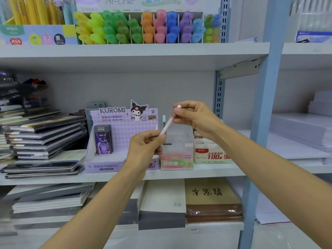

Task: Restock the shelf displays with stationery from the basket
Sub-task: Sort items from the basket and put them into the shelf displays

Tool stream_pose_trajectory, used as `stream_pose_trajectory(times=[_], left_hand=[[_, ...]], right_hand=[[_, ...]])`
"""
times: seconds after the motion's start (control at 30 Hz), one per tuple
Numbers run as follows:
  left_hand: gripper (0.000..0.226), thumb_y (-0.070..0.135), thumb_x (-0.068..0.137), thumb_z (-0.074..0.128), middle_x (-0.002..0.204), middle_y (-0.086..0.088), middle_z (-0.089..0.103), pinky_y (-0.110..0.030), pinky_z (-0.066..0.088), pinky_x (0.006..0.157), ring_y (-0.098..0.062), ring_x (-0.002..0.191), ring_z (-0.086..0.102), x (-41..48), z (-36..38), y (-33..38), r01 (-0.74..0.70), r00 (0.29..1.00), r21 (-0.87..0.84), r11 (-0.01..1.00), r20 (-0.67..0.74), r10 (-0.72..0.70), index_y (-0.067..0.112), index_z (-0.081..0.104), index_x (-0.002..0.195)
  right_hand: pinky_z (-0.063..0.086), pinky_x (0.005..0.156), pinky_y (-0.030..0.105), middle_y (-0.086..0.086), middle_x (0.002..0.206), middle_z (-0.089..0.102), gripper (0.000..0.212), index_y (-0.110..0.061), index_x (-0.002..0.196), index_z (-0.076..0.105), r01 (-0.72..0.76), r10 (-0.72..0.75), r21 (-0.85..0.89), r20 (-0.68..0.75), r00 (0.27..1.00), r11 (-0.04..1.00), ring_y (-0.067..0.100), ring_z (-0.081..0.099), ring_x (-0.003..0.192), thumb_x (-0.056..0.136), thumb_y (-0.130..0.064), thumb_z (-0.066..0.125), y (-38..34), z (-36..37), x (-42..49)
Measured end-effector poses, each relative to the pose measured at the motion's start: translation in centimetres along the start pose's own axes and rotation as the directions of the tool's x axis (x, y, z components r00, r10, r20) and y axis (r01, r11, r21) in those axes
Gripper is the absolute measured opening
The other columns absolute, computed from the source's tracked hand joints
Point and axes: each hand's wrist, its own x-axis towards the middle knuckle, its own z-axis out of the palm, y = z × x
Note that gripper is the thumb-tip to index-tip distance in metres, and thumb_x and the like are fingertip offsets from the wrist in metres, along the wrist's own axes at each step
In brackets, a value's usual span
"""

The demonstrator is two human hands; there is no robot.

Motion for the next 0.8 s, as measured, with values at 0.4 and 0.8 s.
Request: stream_pose_trajectory(times=[0.4,0.8], left_hand=[[0.036,0.018,0.090,0.066,0.134,0.002,0.056,-0.031,0.036,0.105,-0.017,0.126,0.046,-0.7,-1.8,-2.1,-0.545,0.825,0.725,0.421,0.376,0.422,0.017,0.062,0.126],[0.051,0.016,0.092,0.062,0.145,-0.003,0.047,-0.043,0.042,0.102,-0.025,0.131,0.044,-1.2,-2.6,-2.5,-0.570,0.802,0.781,0.256,0.459,0.382,0.018,0.049,0.141]], right_hand=[[0.058,0.077,0.023,0.017,0.103,0.070,0.025,-0.001,0.115,0.064,0.118,-0.217,-0.356,-0.254,0.942,0.927,0.020,0.071,0.089,0.091,0.004,0.058,-1.0,-3.5,1.9],[0.057,0.082,0.027,0.024,0.099,0.069,0.020,0.005,0.110,0.066,0.112,-0.221,-0.669,-0.081,0.972,0.735,0.030,0.070,0.092,0.092,0.005,0.058,3.7,-0.8,4.3]])
